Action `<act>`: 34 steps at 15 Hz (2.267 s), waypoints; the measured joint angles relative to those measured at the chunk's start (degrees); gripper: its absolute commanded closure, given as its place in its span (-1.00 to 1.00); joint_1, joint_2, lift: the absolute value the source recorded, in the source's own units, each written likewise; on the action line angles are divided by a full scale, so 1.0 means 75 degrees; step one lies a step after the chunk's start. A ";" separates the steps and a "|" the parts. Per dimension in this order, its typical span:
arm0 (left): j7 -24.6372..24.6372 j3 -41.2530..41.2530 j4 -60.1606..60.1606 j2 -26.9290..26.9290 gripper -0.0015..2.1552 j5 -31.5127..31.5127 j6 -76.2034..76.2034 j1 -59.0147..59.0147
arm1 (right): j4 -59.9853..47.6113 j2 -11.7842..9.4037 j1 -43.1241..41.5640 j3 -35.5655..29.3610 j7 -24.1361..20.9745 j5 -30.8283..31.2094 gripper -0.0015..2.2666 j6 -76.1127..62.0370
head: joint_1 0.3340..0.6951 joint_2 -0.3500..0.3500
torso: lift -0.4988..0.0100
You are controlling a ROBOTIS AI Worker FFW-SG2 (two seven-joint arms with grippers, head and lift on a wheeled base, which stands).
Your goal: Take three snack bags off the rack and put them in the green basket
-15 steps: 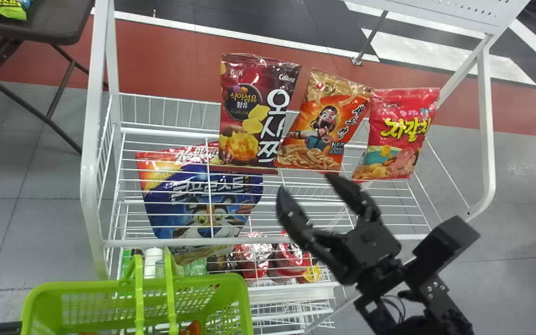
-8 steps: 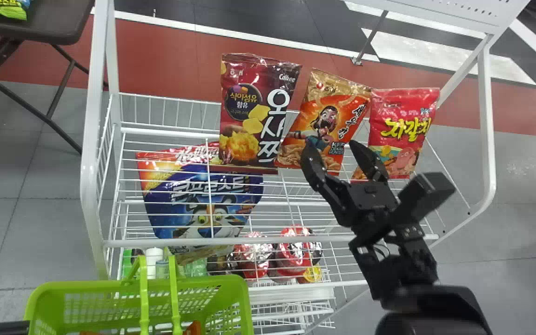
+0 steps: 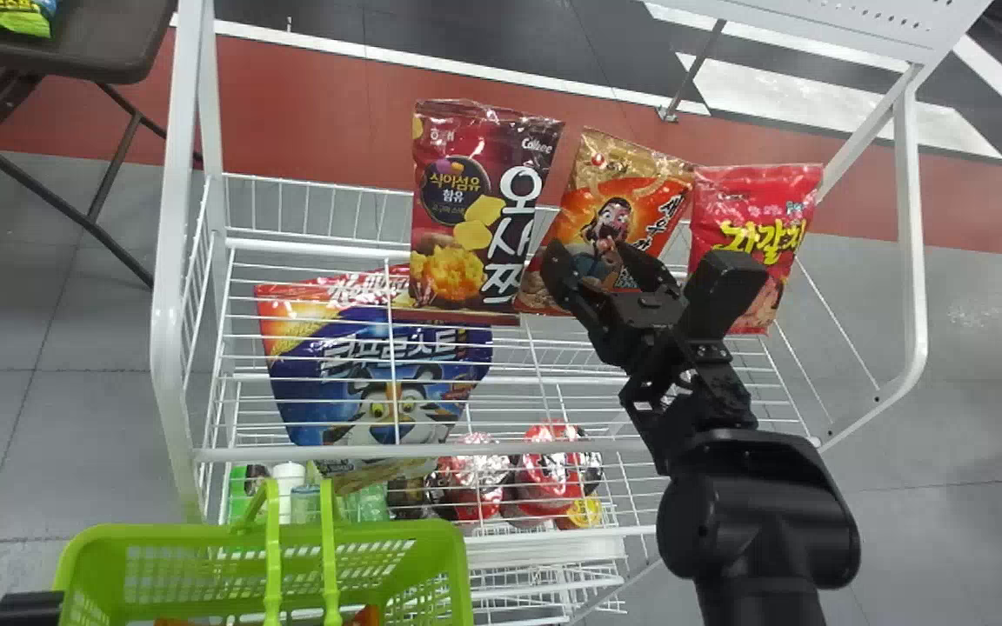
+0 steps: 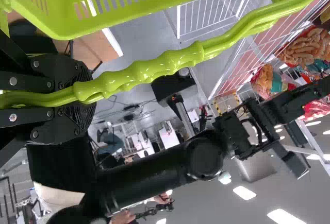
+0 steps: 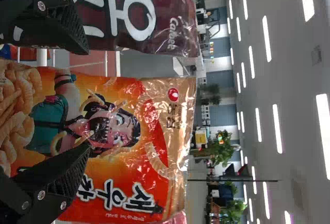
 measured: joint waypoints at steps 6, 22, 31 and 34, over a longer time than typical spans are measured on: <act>0.0008 -0.0005 0.0028 0.0080 0.59 0.0060 0.0018 -0.0053 | 0.0691 0.0001 -0.0566 -0.0036 -0.0421 0.0262 0.83 0.0246 | 1.00 -1.00 | 0.87; 0.0010 -0.0109 -0.0033 0.0080 0.58 0.0047 0.0042 -0.0008 | -0.1148 0.0000 0.0898 -0.0633 0.1098 -0.0399 0.86 -0.0233 | 1.00 -1.00 | 0.87; 0.0000 -0.0116 -0.0082 0.0080 0.58 0.0024 0.0045 0.0046 | -0.3088 0.0017 0.2141 -0.0797 0.2327 -0.0686 0.86 0.0423 | 1.00 -1.00 | 0.87; 0.0004 -0.0093 -0.0080 0.0077 0.58 0.0024 0.0042 0.0051 | -0.4486 0.0263 0.3237 -0.1121 0.2956 -0.0876 0.86 0.0854 | 1.00 -1.00 | 0.87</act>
